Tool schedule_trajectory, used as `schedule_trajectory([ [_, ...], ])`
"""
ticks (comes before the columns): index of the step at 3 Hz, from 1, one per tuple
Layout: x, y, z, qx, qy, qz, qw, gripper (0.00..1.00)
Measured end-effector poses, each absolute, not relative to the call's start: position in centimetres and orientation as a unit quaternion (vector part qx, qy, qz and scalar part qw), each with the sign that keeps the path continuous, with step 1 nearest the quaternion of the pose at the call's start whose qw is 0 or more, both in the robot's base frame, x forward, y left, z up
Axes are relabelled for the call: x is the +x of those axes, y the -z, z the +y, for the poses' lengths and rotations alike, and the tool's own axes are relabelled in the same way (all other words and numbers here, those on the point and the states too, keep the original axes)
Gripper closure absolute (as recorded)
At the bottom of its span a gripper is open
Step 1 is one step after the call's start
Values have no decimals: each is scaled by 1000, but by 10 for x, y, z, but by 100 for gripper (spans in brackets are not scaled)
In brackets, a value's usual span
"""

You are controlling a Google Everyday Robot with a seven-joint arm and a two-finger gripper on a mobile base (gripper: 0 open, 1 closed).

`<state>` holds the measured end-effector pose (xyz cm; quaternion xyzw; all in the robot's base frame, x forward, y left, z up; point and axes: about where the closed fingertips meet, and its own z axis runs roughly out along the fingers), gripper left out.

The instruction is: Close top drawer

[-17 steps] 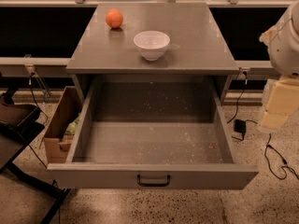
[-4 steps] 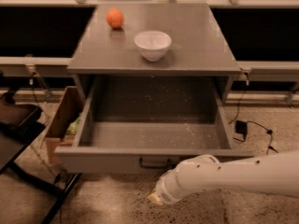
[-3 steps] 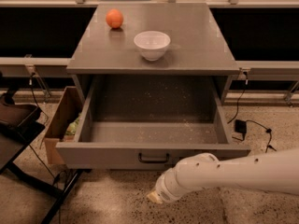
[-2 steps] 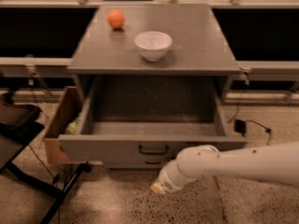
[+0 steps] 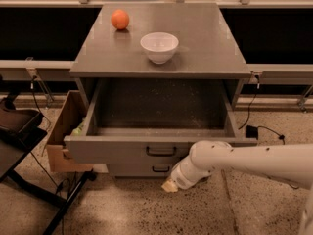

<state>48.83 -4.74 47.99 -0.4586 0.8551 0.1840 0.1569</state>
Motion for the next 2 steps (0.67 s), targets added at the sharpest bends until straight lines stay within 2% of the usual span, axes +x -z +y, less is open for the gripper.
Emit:
schedule_trajectory([
  [2, 515, -476, -61, -454, -190, 858, 148, 100],
])
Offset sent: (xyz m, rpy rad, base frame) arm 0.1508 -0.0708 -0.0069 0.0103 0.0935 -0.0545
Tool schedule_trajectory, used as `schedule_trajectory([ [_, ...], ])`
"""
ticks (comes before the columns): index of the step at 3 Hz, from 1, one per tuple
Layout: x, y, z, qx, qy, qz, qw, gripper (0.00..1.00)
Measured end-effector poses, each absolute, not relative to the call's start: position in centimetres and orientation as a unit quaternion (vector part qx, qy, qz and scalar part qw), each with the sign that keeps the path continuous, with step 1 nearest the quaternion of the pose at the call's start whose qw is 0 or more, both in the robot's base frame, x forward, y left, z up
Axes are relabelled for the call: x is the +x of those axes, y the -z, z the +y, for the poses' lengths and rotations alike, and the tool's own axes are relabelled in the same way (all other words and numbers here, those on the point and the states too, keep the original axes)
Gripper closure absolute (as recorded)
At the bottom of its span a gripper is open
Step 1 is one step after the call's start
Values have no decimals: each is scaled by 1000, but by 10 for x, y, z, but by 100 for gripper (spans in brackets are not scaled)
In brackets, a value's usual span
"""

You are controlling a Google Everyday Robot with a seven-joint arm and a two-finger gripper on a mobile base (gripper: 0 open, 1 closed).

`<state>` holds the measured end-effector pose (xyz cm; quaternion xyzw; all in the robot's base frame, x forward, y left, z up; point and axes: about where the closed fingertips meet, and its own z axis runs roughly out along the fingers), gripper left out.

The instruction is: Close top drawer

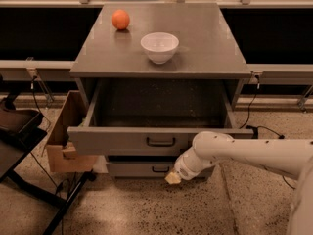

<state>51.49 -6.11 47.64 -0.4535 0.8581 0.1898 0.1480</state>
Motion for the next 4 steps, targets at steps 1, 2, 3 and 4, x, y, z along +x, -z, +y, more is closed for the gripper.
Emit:
schedule_trajectory([
  [1, 527, -477, -72, -448, -190, 861, 146, 100],
  [2, 562, -500, -98, -439, -172, 866, 166, 100],
  [3, 576, -520, -113, -433, -156, 869, 183, 100],
  [4, 604, -572, -141, -428, -116, 869, 220, 100],
])
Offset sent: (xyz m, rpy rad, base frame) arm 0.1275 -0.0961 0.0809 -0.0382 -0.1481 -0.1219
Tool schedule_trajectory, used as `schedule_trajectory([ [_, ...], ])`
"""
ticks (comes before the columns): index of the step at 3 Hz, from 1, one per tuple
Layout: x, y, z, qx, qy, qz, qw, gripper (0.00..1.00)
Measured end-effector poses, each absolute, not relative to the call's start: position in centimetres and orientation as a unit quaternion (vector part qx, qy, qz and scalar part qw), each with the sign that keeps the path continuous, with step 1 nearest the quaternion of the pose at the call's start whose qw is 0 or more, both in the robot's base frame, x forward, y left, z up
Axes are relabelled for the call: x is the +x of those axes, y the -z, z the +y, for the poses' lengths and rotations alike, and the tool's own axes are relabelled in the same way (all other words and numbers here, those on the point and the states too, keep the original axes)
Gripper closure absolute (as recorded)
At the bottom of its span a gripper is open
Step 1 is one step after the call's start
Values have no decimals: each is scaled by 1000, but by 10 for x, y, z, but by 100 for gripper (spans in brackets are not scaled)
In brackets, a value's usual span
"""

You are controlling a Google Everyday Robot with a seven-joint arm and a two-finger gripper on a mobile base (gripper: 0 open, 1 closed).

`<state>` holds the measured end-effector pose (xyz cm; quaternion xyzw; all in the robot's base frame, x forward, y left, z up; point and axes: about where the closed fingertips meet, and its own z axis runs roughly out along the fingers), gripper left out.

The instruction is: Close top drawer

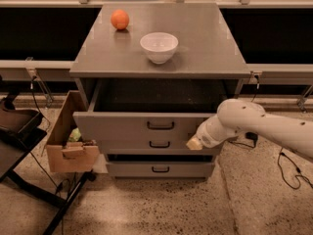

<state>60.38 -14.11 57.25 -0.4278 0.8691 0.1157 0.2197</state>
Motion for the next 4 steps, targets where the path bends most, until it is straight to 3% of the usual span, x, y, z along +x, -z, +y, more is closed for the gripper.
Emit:
schedule_trajectory([
  [3, 645, -640, -167, -401, -58, 869, 284, 97],
  [4, 645, -640, -167, -401, -58, 869, 284, 73],
])
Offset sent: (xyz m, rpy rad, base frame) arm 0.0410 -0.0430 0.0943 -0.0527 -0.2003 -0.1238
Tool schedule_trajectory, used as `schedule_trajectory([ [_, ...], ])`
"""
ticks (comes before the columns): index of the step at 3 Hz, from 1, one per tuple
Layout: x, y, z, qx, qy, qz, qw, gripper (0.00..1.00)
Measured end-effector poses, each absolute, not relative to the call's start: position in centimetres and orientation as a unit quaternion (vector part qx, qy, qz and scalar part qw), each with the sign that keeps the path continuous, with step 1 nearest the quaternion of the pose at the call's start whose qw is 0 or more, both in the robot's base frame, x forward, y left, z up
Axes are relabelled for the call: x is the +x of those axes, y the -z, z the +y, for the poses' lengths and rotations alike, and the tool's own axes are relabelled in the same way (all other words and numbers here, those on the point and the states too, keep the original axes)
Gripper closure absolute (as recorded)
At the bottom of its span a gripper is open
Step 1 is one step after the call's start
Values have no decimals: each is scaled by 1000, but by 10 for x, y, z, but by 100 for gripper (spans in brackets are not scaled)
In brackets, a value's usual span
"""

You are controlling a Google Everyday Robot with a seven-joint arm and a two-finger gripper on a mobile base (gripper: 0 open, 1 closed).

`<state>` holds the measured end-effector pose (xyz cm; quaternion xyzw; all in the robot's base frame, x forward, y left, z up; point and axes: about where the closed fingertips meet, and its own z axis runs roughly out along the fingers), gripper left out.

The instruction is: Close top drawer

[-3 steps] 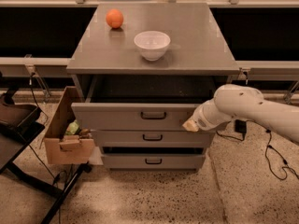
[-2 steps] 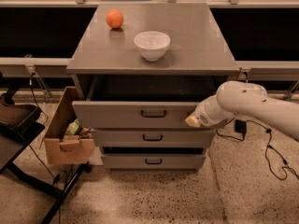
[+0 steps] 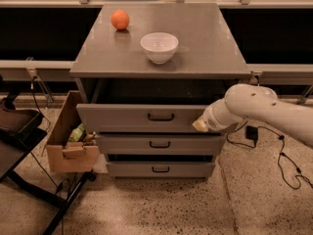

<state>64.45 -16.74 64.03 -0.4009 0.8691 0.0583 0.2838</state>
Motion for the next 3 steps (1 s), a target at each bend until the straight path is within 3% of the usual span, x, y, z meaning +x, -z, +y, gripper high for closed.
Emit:
schedule_trajectory([
  [3, 644, -640, -167, -401, -58, 869, 284, 4],
])
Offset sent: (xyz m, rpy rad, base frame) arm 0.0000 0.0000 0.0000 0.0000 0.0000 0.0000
